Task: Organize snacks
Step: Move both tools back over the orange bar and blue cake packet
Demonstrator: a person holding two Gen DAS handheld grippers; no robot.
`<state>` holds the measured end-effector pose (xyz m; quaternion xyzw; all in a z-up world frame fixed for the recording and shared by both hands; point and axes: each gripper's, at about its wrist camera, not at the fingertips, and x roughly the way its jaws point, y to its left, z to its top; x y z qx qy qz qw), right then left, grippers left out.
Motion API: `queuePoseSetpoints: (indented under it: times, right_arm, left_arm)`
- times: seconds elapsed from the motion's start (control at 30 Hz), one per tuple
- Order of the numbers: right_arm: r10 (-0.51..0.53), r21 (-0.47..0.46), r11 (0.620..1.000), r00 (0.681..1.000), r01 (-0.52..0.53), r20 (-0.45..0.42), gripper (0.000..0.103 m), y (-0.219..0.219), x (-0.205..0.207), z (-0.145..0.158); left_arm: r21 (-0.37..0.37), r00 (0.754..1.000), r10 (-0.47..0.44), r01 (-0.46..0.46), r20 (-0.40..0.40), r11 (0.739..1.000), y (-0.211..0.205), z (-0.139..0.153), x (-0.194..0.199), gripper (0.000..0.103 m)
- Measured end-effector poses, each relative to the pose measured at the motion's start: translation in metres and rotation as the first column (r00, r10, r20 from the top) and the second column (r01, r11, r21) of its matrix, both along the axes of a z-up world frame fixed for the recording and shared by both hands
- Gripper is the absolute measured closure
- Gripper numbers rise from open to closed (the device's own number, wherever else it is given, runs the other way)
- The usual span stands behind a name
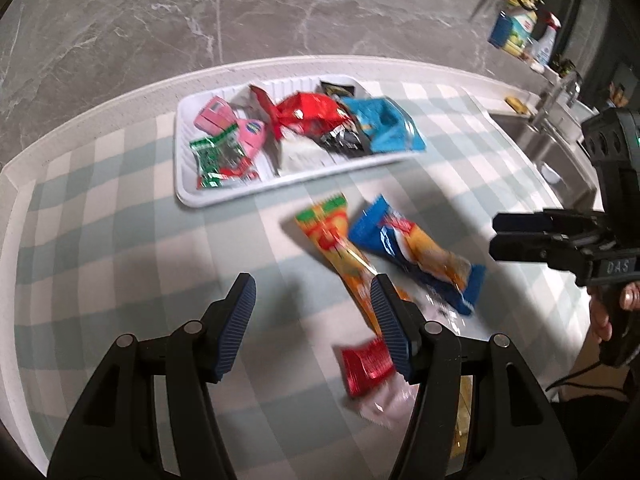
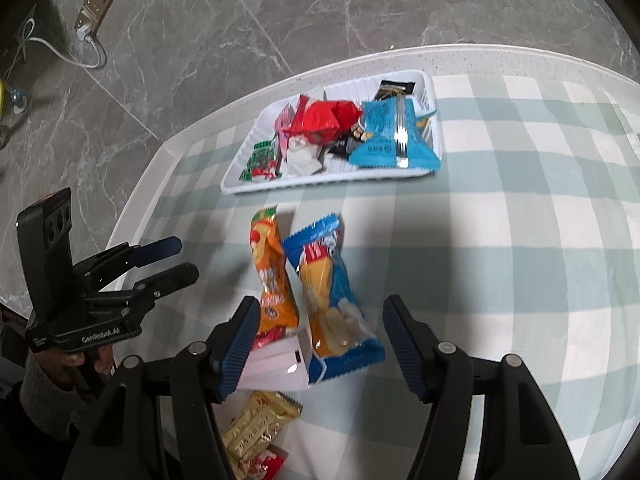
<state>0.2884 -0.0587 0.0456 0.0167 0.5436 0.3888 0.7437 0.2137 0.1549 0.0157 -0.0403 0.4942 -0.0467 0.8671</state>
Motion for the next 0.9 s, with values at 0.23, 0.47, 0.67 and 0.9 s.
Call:
queuePoseSetpoints:
  times: [0.23,0.47,0.67,0.9]
  right_arm:
    - [0.012,-0.031,0.999,1.000,-0.013,-0.005,0.036,-0.001,-0.016,-0.011]
    - [0.019,-0.065,0.998,1.000,-0.019,0.003,0.036,0.001,-0.019,-0.020]
    - [0.038,-0.112,0.993,0.999,-0.035,0.027,0.036,0.012,-0.013,-0.028]
    - [0.107,-0.177,0.980,0.992,-0.095,0.060,0.036,0.035,-0.009,-0.038]
  left_arm:
    - [-0.017,0.997,-0.048,0.048,-0.056,0.999,-0.012,-0.018,-0.021,0.044]
    - [-0.033,0.995,-0.060,0.057,-0.083,0.998,-0.015,-0.028,-0.020,0.044]
    - [-0.066,0.993,-0.059,0.052,-0.105,0.996,-0.016,-0.036,-0.001,0.044]
    - [-0.090,0.991,-0.064,0.054,-0.114,0.994,-0.024,-0.042,0.027,0.044]
